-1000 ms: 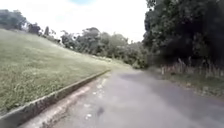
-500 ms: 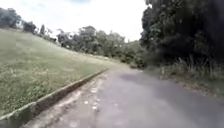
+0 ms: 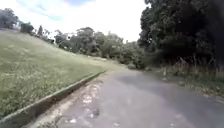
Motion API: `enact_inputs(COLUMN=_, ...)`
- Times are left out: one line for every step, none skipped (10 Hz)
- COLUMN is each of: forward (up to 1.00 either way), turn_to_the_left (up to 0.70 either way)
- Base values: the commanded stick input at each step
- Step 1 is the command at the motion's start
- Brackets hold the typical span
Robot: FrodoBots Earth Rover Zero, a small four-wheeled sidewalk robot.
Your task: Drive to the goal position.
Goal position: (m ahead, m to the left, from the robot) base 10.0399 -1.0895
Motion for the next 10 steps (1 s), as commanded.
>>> enact_inputs(forward=1.00, turn_to_the_left=-0.21)
enact_inputs(forward=1.00, turn_to_the_left=-0.31)
enact_inputs(forward=1.00, turn_to_the_left=-0.37)
enact_inputs(forward=1.00, turn_to_the_left=-0.12)
enact_inputs(forward=1.00, turn_to_the_left=0.00)
enact_inputs(forward=1.00, turn_to_the_left=0.00)
enact_inputs(forward=1.00, turn_to_the_left=0.00)
enact_inputs(forward=1.00, turn_to_the_left=0.00)
enact_inputs(forward=1.00, turn_to_the_left=0.00)
enact_inputs(forward=1.00, turn_to_the_left=0.00)
